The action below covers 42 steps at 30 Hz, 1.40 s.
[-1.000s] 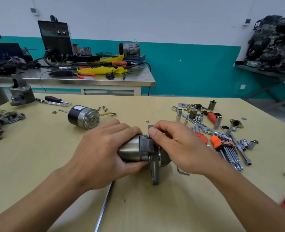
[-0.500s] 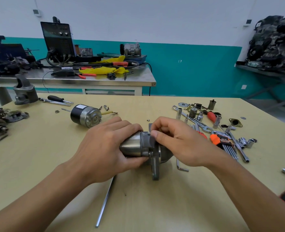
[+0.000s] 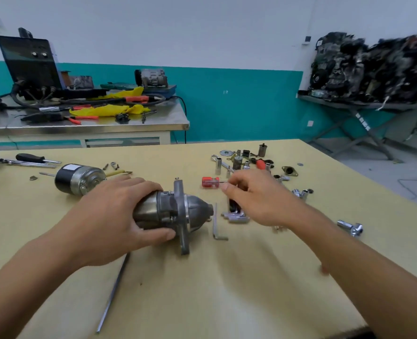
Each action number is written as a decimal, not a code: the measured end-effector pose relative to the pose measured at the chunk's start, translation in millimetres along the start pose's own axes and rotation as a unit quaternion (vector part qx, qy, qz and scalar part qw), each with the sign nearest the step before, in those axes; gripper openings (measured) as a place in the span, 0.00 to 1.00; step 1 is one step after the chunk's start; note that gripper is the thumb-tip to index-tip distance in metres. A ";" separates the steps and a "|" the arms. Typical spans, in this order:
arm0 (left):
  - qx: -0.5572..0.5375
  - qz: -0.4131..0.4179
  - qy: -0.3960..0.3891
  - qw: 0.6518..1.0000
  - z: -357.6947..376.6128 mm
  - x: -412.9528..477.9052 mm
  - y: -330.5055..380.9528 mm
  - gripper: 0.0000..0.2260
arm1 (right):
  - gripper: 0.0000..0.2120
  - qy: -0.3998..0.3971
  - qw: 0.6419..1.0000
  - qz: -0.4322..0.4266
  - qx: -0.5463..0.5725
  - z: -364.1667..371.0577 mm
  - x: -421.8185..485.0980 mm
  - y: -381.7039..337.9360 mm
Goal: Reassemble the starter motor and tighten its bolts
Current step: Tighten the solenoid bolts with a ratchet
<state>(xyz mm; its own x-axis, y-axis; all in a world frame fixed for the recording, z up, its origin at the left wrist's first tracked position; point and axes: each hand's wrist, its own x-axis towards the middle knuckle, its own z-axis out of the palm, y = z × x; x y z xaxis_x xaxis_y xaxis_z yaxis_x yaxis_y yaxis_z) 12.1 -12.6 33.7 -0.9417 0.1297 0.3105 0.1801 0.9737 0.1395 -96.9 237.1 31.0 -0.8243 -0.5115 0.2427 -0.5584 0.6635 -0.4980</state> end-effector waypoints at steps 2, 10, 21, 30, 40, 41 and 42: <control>-0.007 -0.004 -0.011 1.000 -7.8 7.1 12.4 0.43 | 0.16 0.040 0.992 0.092 -0.081 -25.5 -11.3 34.0; 0.042 0.140 -0.017 0.989 12.9 102.2 125.3 0.20 | 0.15 -0.034 0.888 0.409 -0.208 -112.5 -79.1 141.9; 0.019 0.186 -0.174 0.967 87.0 160.5 201.2 0.12 | 0.09 0.099 0.924 0.370 -0.011 -60.8 -76.6 146.8; -0.356 0.105 -0.005 0.928 40.0 127.3 140.1 0.12 | 0.06 0.229 0.966 -0.094 0.077 -57.5 -25.0 53.5; -0.532 -0.057 0.065 0.843 -33.3 74.4 53.7 0.18 | 0.12 0.072 0.897 -0.164 0.403 -17.2 38.0 -38.3; -0.560 -0.072 0.056 0.824 -36.4 70.9 50.6 0.18 | 0.12 0.057 0.889 -0.176 0.418 -14.4 40.5 -40.8; -0.579 -0.086 0.051 0.809 -38.6 68.0 48.0 0.17 | 0.14 0.045 0.883 -0.185 0.428 -11.8 42.0 -41.5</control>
<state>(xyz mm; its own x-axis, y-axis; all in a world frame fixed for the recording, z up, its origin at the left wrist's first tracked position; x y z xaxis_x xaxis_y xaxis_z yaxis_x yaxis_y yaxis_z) -32.3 35.7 97.9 -0.9634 -0.0632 0.2606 0.2500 0.1396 0.9581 -109.5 194.5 71.6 -0.6258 -0.5362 0.5665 -0.5467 -0.2165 -0.8089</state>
